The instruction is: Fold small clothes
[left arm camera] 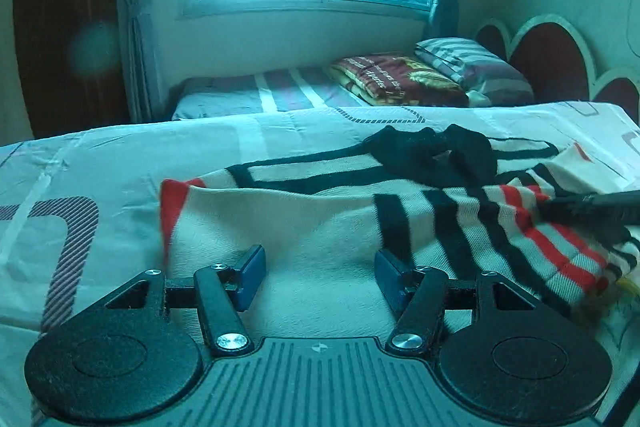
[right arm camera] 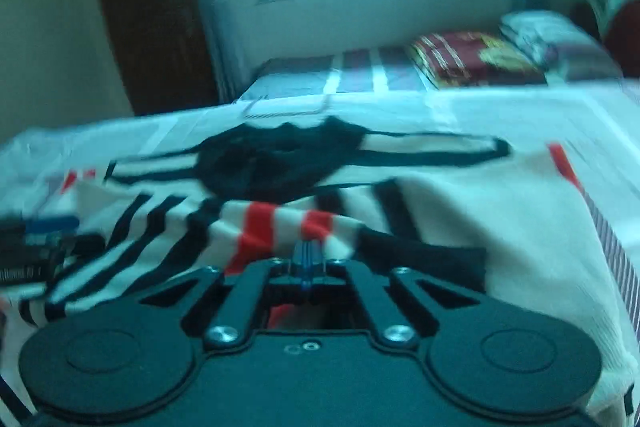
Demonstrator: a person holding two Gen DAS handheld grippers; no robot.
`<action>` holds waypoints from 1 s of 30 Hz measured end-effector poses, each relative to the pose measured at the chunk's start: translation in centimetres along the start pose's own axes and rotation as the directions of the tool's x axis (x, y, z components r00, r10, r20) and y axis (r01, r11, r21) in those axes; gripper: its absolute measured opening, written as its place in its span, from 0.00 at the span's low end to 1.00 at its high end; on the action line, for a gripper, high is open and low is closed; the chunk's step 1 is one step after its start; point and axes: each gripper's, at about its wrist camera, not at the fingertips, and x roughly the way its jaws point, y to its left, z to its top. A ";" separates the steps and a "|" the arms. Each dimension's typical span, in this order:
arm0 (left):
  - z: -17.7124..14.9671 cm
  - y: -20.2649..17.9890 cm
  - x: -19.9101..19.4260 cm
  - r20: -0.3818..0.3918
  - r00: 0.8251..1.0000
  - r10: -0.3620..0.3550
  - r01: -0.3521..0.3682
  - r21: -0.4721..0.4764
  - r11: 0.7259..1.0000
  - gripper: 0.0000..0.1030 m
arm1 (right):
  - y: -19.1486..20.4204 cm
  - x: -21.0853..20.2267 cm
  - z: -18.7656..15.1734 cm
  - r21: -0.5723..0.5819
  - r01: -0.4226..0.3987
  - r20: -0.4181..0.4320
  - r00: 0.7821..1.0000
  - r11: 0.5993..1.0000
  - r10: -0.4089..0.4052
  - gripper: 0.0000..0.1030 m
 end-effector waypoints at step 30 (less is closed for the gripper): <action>2.7 2.7 -1.2 0.011 1.000 0.020 -0.019 -0.099 0.995 0.64 | 2.8 -0.1 2.4 -0.059 -0.040 -0.010 0.999 0.997 0.039 0.21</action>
